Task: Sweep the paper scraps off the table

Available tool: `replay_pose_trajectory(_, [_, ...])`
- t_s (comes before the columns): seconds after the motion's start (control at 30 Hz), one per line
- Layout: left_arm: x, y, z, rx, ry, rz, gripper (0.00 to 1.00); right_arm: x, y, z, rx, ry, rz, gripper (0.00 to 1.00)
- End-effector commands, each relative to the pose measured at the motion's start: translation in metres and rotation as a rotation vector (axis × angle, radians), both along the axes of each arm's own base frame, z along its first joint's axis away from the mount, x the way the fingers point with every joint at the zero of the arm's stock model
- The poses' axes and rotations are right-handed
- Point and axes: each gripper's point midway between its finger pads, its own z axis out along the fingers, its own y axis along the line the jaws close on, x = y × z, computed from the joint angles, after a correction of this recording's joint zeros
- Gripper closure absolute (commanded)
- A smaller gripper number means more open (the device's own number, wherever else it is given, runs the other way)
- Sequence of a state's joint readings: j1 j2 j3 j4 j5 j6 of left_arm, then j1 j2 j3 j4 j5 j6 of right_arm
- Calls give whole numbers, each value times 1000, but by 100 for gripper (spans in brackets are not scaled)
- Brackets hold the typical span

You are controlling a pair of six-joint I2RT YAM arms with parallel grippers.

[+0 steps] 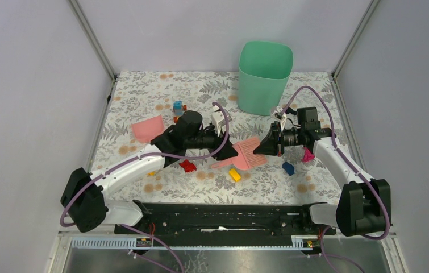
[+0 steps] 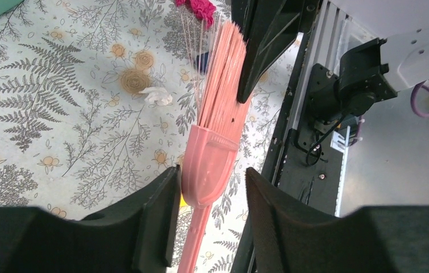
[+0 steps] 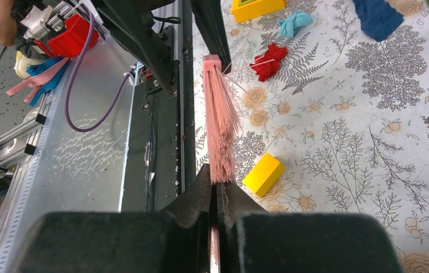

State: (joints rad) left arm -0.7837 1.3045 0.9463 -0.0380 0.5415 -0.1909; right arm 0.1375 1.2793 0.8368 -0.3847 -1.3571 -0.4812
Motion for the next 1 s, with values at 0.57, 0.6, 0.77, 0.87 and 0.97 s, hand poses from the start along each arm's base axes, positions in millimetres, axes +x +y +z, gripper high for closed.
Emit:
replay_pose_trajectory(0.57, [-31, -1, -7, 73, 59, -214, 100, 8, -6, 28, -79, -205, -39, 21])
replay_pose_trajectory(0.6, [-35, -1, -9, 70, 62, -221, 100, 8, -6, 31, -97, -223, -42, 20])
replay_pose_trajectory(0.77, [-53, -4, -17, 66, 116, -301, 100, 2, 12, 31, -196, -310, 5, 19])
replay_pose_trajectory(0.87, [-62, -7, -19, 53, 167, -356, 100, -1, 18, 23, -231, -300, 32, 21])
replay_pose_trajectory(0.97, [-67, -9, -20, 50, 188, -378, 100, -6, 25, 18, -239, -260, 78, 21])
